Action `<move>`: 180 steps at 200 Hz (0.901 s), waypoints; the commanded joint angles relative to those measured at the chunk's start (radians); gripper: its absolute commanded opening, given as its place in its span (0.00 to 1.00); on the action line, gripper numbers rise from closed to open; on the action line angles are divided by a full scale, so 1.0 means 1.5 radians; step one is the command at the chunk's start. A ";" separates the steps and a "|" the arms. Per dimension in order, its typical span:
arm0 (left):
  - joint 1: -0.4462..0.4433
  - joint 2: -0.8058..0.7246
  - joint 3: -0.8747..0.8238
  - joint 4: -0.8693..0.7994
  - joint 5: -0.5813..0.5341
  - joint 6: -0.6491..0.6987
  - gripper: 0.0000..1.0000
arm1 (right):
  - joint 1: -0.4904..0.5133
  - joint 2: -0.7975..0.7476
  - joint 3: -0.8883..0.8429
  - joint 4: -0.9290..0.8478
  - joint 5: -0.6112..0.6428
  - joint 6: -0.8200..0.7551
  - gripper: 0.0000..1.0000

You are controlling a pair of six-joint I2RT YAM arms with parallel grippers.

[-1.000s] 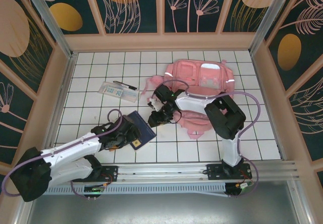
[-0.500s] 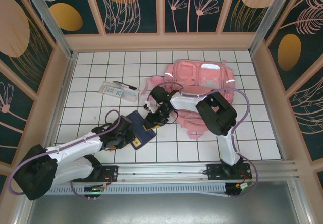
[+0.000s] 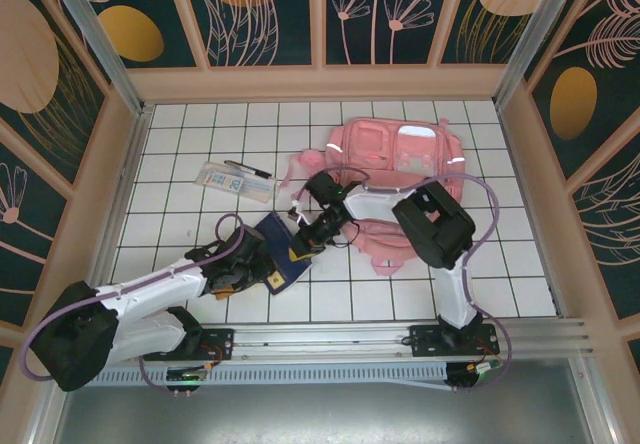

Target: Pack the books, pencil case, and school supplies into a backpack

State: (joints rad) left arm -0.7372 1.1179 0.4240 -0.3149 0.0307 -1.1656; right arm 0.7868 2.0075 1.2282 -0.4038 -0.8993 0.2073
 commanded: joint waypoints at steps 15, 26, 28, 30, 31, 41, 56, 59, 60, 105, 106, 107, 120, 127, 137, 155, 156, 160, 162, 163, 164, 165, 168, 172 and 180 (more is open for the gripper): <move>-0.003 -0.104 0.129 -0.073 -0.021 0.155 0.74 | -0.074 -0.229 -0.089 0.054 0.057 0.035 0.00; -0.003 -0.125 0.171 -0.046 -0.005 0.222 0.70 | -0.115 -0.286 -0.107 0.045 0.070 0.044 0.00; -0.003 -0.128 0.178 -0.038 0.003 0.240 0.68 | -0.123 -0.298 -0.109 0.040 0.075 0.043 0.00; -0.003 -0.131 0.182 -0.028 0.013 0.256 0.66 | -0.130 -0.309 -0.110 0.035 0.079 0.042 0.00; -0.003 -0.131 0.186 -0.022 0.019 0.268 0.65 | -0.135 -0.314 -0.110 0.032 0.081 0.041 0.00; -0.003 -0.138 0.205 0.036 0.079 0.371 0.64 | -0.167 -0.365 -0.110 0.002 0.108 0.030 0.00; -0.003 -0.123 0.236 0.069 0.108 0.469 0.69 | -0.235 -0.437 -0.102 -0.039 0.155 0.012 0.00; -0.003 -0.116 0.246 0.070 0.106 0.483 0.69 | -0.248 -0.451 -0.099 -0.046 0.163 0.010 0.00; -0.003 -0.112 0.248 0.070 0.105 0.487 0.69 | -0.253 -0.455 -0.099 -0.048 0.166 0.009 0.00; -0.003 0.059 0.405 0.195 0.300 0.530 0.91 | -0.360 -0.611 -0.073 -0.081 0.223 -0.055 0.00; -0.003 0.061 0.407 0.200 0.303 0.529 0.91 | -0.359 -0.614 -0.073 -0.082 0.224 -0.056 0.00; -0.003 0.062 0.409 0.205 0.306 0.528 0.91 | -0.359 -0.617 -0.072 -0.083 0.226 -0.057 0.00; -0.003 0.084 0.453 0.235 0.315 0.538 0.97 | -0.360 -0.643 -0.073 -0.088 0.272 -0.047 0.00; -0.003 0.097 0.484 0.228 0.310 0.564 0.99 | -0.359 -0.657 -0.079 -0.092 0.321 -0.023 0.00; -0.003 0.121 0.526 0.207 0.310 0.622 0.99 | -0.360 -0.679 -0.089 -0.109 0.416 0.016 0.00; -0.003 0.175 0.580 0.137 0.365 0.804 0.99 | -0.370 -0.716 -0.094 -0.159 0.571 0.056 0.00; -0.003 0.178 0.580 0.135 0.367 0.814 0.98 | -0.370 -0.718 -0.094 -0.162 0.580 0.056 0.00; -0.004 0.188 0.577 0.129 0.371 0.859 0.98 | -0.372 -0.723 -0.092 -0.172 0.611 0.051 0.00; -0.004 0.193 0.574 0.129 0.372 0.878 0.98 | -0.375 -0.725 -0.091 -0.178 0.630 0.049 0.00; -0.004 0.195 0.572 0.129 0.373 0.891 0.97 | -0.375 -0.725 -0.090 -0.180 0.639 0.047 0.00; -0.004 0.198 0.570 0.129 0.374 0.903 0.97 | -0.376 -0.726 -0.089 -0.183 0.647 0.046 0.00; -0.004 0.200 0.568 0.129 0.375 0.913 0.97 | -0.377 -0.726 -0.088 -0.185 0.657 0.045 0.00; -0.004 0.208 0.561 0.130 0.376 0.946 0.97 | -0.380 -0.727 -0.083 -0.195 0.686 0.044 0.00; -0.004 0.219 0.553 0.131 0.377 0.984 0.97 | -0.385 -0.726 -0.077 -0.207 0.726 0.045 0.00; -0.004 0.245 0.546 0.137 0.372 1.038 0.97 | -0.402 -0.721 -0.061 -0.229 0.785 0.047 0.00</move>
State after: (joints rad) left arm -0.7406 1.3808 1.2778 -0.0696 0.5144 -0.0235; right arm 0.2306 0.9382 1.0912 -0.6357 -0.1310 0.2462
